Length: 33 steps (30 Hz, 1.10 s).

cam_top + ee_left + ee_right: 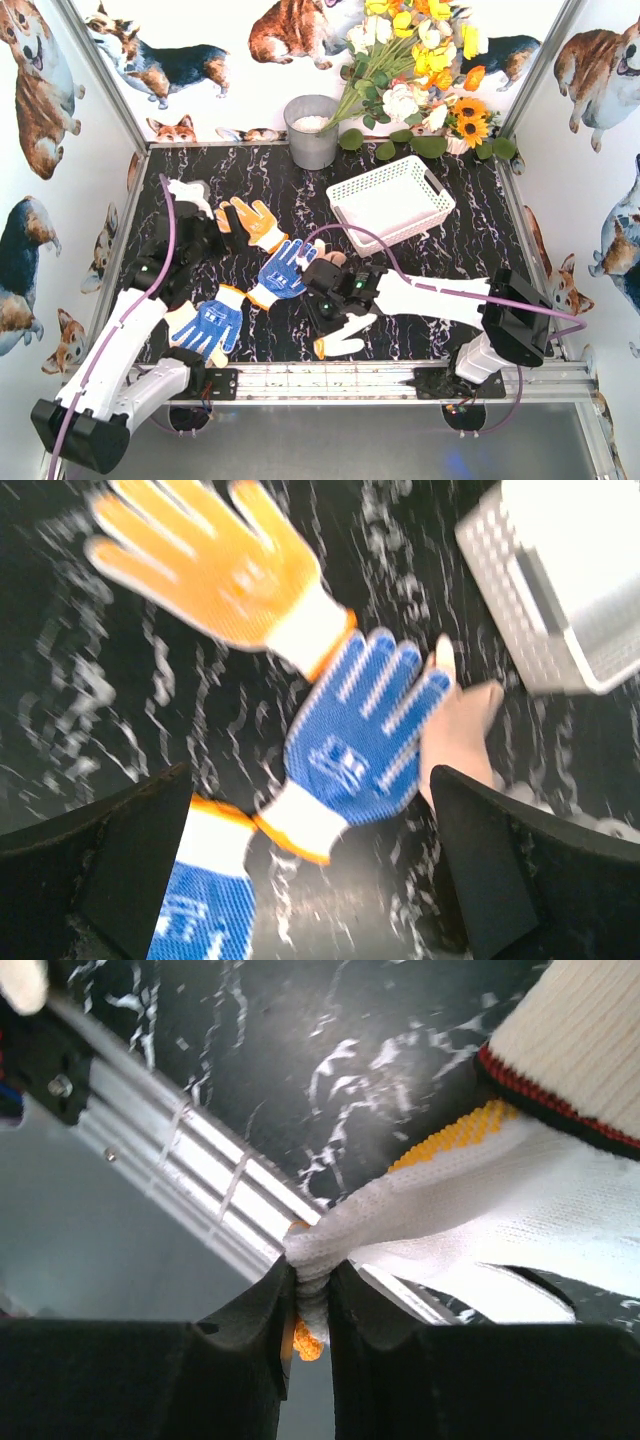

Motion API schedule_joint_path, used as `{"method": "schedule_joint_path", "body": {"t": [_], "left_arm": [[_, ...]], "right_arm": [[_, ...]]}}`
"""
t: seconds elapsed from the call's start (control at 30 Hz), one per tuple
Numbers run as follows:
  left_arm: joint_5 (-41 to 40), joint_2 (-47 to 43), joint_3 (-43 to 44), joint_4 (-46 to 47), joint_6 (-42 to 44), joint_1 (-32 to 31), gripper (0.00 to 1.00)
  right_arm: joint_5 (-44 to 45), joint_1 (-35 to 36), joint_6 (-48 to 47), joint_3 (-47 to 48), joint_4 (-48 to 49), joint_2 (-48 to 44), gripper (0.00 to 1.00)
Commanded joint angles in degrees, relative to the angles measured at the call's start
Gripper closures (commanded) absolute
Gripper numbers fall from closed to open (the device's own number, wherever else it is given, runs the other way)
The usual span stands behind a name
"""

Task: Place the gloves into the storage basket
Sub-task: Move the glove to the center of the board.

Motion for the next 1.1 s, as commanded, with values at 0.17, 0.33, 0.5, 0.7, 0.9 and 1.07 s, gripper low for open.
{"method": "schedule_joint_path", "body": {"t": [0.17,0.33,0.5,0.7,0.9,1.07], "left_arm": [[19.88,0.39,-11.08,-0.30,-13.97,-4.12,0.04],[21.68,-0.30,-18.24,10.53,-20.61,-8.80,0.06],[18.08,3.51,-18.38,13.73,-21.59,-15.93,0.14],[10.01,9.05,-19.32,16.51,-22.94,-25.63,0.22],[3.19,12.85,-19.56,16.32,-25.57,-31.95,0.30],[1.83,15.33,-20.10,17.92,-26.42,-33.03,0.33]], "right_arm": [[-8.27,0.88,-1.79,-6.56,13.26,-3.33,0.73],[-0.38,0.84,1.78,-11.15,12.07,-13.92,0.31],[13.07,-1.72,6.59,-13.88,3.91,-25.63,0.17],[10.66,-12.16,8.64,-19.97,-1.10,-29.66,0.19],[7.38,-13.60,10.86,-22.80,2.55,-26.59,0.30],[4.09,-13.58,14.80,-22.28,7.40,-18.03,0.38]]}}
